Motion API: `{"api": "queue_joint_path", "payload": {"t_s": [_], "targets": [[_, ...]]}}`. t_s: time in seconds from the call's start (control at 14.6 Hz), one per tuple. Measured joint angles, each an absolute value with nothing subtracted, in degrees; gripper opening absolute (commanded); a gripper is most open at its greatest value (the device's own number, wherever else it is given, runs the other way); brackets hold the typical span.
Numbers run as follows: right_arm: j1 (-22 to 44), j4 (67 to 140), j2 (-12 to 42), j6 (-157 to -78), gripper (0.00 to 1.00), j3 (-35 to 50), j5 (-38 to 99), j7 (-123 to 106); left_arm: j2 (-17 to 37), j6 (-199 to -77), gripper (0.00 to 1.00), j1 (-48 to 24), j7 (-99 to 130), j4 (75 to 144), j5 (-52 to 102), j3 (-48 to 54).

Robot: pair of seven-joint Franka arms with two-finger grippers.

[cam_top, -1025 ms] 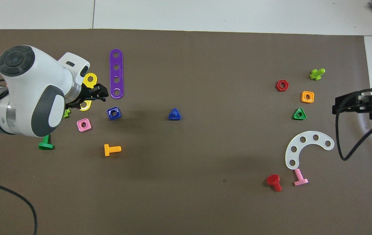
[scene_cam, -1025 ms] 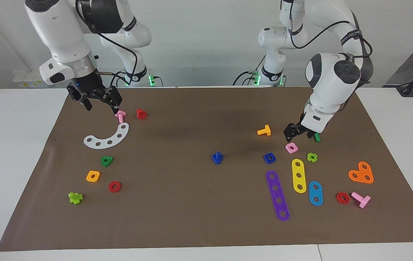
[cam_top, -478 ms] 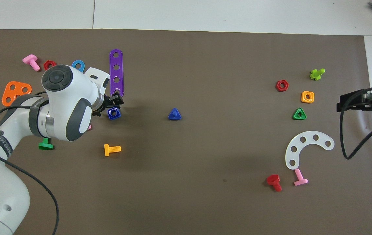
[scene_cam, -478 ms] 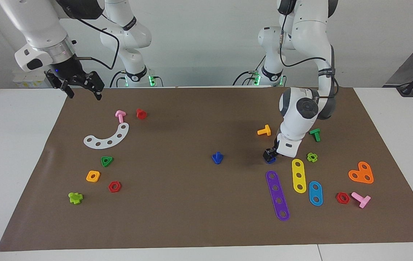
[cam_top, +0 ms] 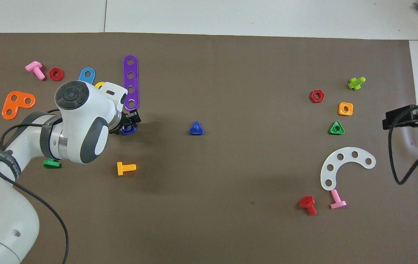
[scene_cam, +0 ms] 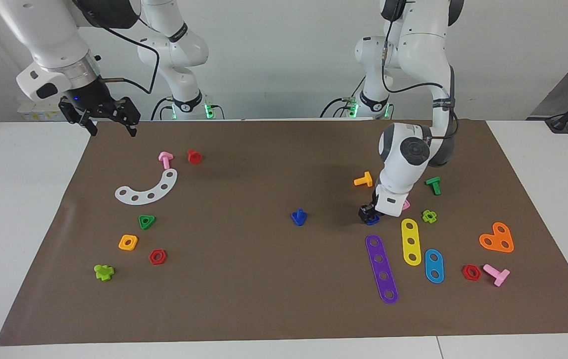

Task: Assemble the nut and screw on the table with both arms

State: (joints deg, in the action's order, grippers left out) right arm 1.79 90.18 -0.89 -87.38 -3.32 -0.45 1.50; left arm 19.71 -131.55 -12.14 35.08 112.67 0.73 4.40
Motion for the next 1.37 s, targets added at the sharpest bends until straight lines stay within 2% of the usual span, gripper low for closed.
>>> {"api": "queue_joint_path", "payload": {"t_s": [0.75, 1.03, 1.16, 1.37], "targets": [[1.8, 90.3, -0.9, -87.4, 1.00, -3.3, -0.4, 2.1, 19.7, -131.1, 0.42, -13.2, 35.2, 112.8, 0.1, 4.3], [1.8, 90.3, -0.8, -87.4, 1.00, -3.3, -0.4, 2.1, 19.7, -130.8, 0.27, -13.2, 35.1, 112.6, -0.9, 4.2], [1.8, 90.4, -0.8, -87.4, 1.00, -3.3, -0.4, 2.1, 19.7, -129.4, 0.14, -13.2, 35.1, 111.2, -1.6, 4.1], [1.8, 90.4, -0.8, -87.4, 1.00, -3.3, -0.4, 2.2, 19.8, -127.9, 0.04, -13.2, 34.9, 107.7, -1.8, 4.1]]}}
